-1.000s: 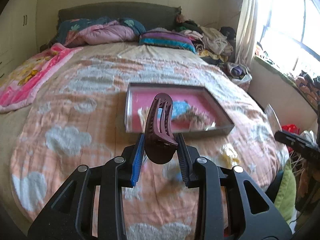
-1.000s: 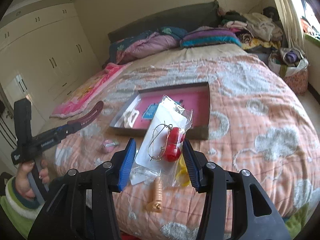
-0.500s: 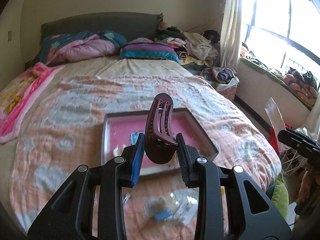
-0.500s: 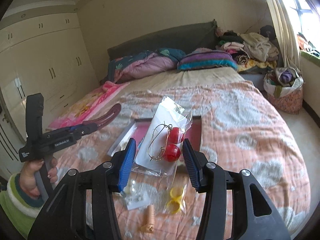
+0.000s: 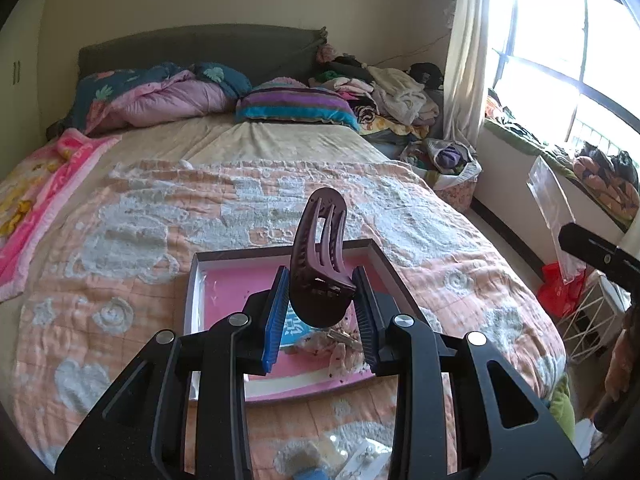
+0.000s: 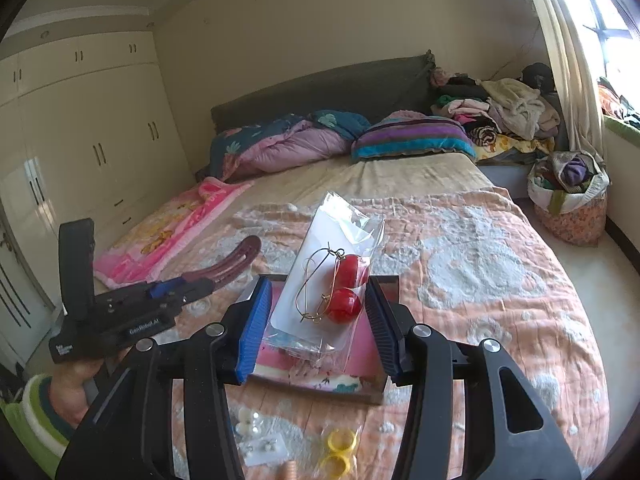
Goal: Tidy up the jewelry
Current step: 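Carry the maroon clip and bead bag into the grey box and open both tools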
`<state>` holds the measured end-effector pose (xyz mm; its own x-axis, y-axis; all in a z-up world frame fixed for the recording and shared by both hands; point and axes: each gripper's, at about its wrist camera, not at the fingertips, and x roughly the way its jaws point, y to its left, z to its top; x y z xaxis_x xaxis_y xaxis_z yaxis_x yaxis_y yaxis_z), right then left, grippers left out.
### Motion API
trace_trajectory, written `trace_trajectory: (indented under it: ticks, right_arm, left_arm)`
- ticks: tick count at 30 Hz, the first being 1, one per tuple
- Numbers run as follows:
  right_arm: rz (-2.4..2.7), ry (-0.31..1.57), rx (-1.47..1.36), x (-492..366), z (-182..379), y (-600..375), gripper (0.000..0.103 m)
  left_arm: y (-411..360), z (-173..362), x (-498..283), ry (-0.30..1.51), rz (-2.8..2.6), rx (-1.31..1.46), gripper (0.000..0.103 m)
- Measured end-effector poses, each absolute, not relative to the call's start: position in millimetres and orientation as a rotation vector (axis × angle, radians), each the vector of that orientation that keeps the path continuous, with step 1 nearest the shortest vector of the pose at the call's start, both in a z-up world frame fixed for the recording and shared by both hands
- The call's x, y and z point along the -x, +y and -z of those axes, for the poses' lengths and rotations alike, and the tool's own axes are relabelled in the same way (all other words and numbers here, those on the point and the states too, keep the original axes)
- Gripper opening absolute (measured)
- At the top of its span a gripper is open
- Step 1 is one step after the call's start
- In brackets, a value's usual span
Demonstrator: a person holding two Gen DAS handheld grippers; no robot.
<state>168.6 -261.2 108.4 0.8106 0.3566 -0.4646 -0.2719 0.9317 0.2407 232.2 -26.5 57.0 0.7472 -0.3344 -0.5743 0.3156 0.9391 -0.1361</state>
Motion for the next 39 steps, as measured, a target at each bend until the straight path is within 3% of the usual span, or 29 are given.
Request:
trace_trajectory:
  ticks: [27,31,39]
  right_arm:
    - [-0.313,0.727,-0.096,-244,-21,-229,0.046]
    - [-0.318,0.786,-0.065,-251,5,-220,0.046]
    - [-0.314,0.847,-0.05,-260,39,-211,0.046]
  left_arm:
    - [-36,26,-281,0.781,0.333,0.001,0.024]
    - [-37,39,-285,0.808,0.319,-0.006,0.017]
    - [-33,54,-285,0.847,0.296,-0.015,0.017]
